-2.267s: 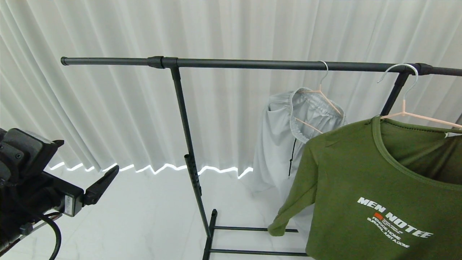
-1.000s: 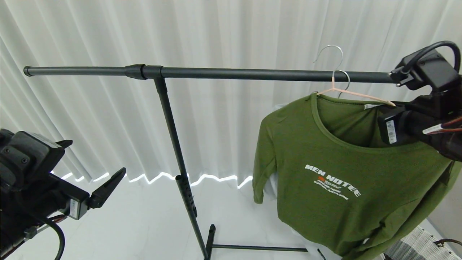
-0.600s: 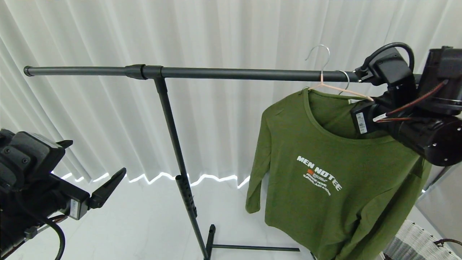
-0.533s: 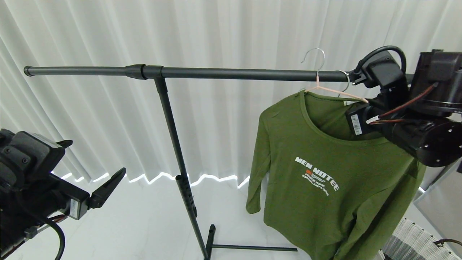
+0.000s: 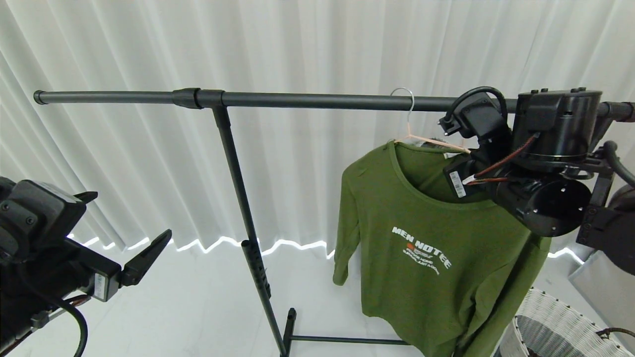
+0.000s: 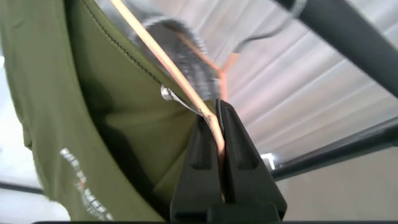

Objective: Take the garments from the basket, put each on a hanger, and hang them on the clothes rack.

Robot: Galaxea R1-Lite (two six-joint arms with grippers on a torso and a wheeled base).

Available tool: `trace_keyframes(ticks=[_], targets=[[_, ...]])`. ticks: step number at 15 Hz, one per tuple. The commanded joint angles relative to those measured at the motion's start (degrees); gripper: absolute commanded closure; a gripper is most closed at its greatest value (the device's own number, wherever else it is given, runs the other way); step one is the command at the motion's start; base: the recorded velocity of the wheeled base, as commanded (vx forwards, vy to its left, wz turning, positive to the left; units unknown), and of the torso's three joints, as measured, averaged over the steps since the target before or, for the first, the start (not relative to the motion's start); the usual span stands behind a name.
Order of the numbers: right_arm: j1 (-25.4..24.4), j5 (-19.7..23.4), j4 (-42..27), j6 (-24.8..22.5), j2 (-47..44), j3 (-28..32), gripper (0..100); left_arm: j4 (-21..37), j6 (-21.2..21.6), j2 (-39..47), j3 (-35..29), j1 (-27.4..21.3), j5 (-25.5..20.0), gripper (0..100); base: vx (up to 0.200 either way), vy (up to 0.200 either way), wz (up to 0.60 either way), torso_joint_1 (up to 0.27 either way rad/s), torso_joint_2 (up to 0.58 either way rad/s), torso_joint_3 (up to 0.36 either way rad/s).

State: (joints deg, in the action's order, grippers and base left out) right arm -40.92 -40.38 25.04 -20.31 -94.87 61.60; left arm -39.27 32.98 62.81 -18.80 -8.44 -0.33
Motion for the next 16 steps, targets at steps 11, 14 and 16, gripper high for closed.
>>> trace_keyframes(ticks=[11, 14, 16], targets=[[-5.8, 0.0, 0.6, 1.3, -3.8, 2.2, 0, 0.0, -0.1, -0.2, 0.1, 0.0, 0.0, 0, 0.0, 0.0, 0.0, 0.0, 0.0, 0.0], [-8.0, 0.0, 3.2, 4.7, -2.7, 0.9, 0, 0.0, -0.3, -0.1, 0.3, 0.1, 0.1, 0, 0.0, 0.0, 0.0, 0.0, 0.0, 0.0], [-9.3, 0.0, 5.5, 5.5, -0.2, -1.9, 0, 0.0, -0.5, -0.3, 1.7, 0.2, 1.9, 0, 0.0, 0.0, 0.0, 0.0, 0.0, 0.0]])
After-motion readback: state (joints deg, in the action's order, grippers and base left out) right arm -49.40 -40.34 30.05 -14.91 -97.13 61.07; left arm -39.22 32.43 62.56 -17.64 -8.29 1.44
